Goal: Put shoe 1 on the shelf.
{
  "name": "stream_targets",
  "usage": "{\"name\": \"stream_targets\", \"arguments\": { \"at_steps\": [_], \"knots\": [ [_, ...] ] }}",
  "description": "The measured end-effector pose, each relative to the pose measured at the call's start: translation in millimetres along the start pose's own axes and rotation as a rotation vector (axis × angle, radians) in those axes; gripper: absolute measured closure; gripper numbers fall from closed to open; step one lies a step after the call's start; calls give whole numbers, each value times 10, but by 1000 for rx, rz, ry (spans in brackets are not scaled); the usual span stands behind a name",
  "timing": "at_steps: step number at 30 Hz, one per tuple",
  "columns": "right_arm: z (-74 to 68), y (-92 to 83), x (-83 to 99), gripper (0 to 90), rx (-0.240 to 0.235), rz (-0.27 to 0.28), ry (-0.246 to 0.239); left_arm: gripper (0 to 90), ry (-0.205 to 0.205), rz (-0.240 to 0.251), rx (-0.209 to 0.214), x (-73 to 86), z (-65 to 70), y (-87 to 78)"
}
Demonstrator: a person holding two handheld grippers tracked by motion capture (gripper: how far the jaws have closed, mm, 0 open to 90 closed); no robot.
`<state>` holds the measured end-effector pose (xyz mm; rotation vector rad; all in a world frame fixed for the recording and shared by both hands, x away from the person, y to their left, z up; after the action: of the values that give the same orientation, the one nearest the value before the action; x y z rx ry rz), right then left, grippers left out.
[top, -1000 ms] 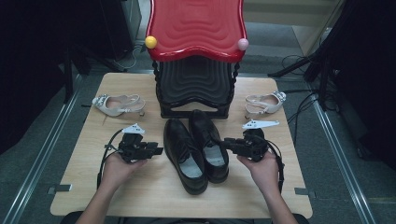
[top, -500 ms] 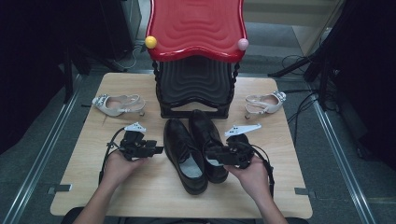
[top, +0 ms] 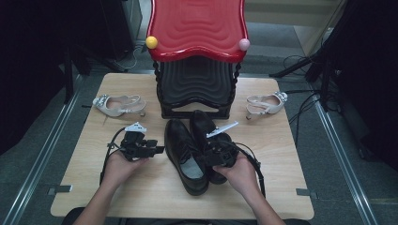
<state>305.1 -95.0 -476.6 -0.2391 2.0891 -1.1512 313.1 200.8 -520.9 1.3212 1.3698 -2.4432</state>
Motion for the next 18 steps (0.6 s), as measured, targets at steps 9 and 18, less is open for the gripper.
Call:
{"name": "stream_targets", "arguments": {
  "at_steps": [9, 18],
  "knots": [
    [10, 86, -110, 637, 14, -47, 51, 498, -14, 10, -23, 12, -66, -35],
    [37, 201, -74, 592, 41, -89, 88, 498, -11, 10, -25, 14, -65, -19]
  ]
}}
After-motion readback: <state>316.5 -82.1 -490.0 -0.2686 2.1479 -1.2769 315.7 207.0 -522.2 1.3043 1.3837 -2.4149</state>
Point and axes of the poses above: each handheld gripper's, and its own axes: y roughly forward along the jaws, x roughly out of its underside, z roughly to its right, the point moved 1 cm from there along y, roughly forward along the jaws, and after that the axes turned 5 degrees about y, right-handed, at the moved point
